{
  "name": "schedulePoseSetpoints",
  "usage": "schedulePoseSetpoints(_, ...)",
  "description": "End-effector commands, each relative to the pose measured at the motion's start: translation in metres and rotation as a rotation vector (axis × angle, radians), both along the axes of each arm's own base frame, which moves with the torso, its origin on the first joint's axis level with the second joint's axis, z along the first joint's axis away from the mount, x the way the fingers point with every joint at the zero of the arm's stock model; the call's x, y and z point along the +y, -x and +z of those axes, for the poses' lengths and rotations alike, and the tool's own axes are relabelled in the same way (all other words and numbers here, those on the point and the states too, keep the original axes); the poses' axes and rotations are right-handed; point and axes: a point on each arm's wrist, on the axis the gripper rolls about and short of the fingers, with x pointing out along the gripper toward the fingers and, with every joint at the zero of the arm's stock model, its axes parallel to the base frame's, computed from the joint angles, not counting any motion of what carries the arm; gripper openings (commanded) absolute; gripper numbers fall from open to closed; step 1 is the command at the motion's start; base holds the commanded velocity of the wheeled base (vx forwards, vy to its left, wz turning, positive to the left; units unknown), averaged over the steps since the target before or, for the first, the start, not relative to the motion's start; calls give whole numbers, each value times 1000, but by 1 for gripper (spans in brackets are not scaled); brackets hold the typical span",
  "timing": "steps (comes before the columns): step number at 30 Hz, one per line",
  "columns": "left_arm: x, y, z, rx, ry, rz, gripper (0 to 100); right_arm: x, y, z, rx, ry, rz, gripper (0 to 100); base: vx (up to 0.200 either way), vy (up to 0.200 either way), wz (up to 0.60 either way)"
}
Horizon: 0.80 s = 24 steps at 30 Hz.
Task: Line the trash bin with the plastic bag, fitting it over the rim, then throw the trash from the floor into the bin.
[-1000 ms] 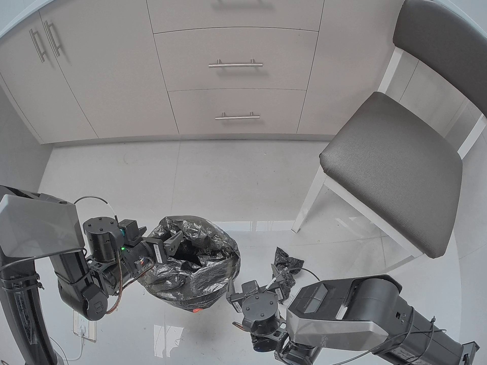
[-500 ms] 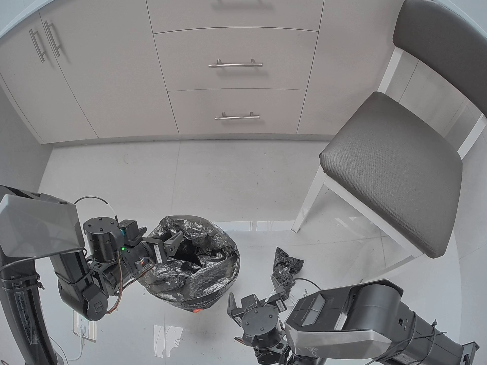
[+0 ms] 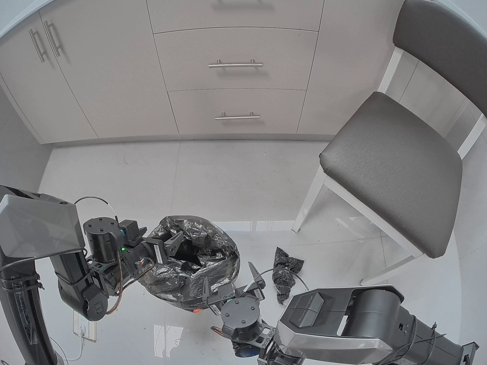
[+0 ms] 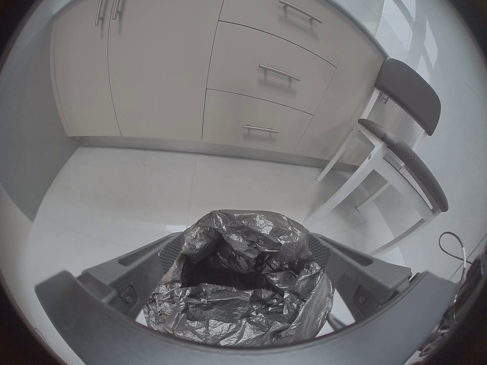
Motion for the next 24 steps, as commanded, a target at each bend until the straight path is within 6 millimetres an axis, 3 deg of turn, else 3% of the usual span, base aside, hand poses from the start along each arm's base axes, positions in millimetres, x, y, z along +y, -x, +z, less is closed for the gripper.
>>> schedulePoseSetpoints(1, 0, 0, 1, -5, 2, 1, 100, 19, -4, -6, 0, 0, 26, 100, 0, 0, 0)
schedulePoseSetpoints(8, 0, 0, 1, -5, 2, -1, 100, 25, 0, -11, 21, 33, 42, 100, 0, 0, 0)
schedulePoseSetpoints(24, 0, -1, 3, -15, -1, 26, 100, 12, 3, -21, 58, 90, 38, 100, 0, 0, 0)
